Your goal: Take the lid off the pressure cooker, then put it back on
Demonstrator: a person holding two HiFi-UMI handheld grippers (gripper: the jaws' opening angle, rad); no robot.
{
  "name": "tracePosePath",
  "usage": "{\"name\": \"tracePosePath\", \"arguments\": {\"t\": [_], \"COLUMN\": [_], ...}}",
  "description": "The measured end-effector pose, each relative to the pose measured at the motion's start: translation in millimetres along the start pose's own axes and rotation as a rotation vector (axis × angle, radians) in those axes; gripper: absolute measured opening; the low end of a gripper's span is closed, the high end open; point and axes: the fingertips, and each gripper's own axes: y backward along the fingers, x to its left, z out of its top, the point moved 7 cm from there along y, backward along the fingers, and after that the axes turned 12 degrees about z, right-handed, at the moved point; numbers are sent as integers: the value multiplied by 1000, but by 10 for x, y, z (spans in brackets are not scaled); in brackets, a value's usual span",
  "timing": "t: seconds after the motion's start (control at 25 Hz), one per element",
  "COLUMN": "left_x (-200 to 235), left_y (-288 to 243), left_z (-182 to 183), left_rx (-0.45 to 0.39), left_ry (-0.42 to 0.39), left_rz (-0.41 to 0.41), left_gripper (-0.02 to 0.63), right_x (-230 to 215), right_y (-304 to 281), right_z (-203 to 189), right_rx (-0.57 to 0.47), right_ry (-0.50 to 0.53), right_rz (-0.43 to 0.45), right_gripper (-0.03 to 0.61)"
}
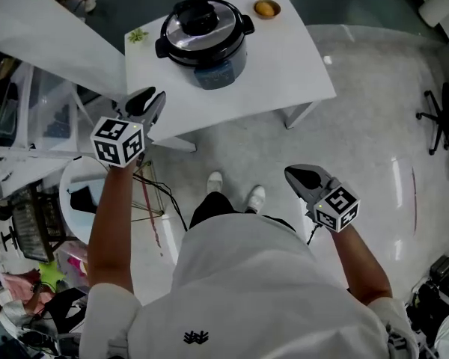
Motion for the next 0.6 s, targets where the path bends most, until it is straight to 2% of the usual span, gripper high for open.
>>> {"name": "tracePosePath", "arguments": {"t": [0.28,0.44,0.6], "left_x": [-501,-785,-1014], "left_y": [507,747,1012], "left_z": [-490,-693,-823], "left_rx": [-4,-4,4], "left_ry": [117,150,159], "left_rz": [-33,-95,-176], "left_gripper": [53,8,8], "right_x": [126,279,509], "right_y": [-272,-411,-551], "right_z": [142,265,335], "right_rx": [4,0,7], "right_ry": [56,89,118], "right_rz": [51,56,69], "right_gripper": [14,14,14]}}
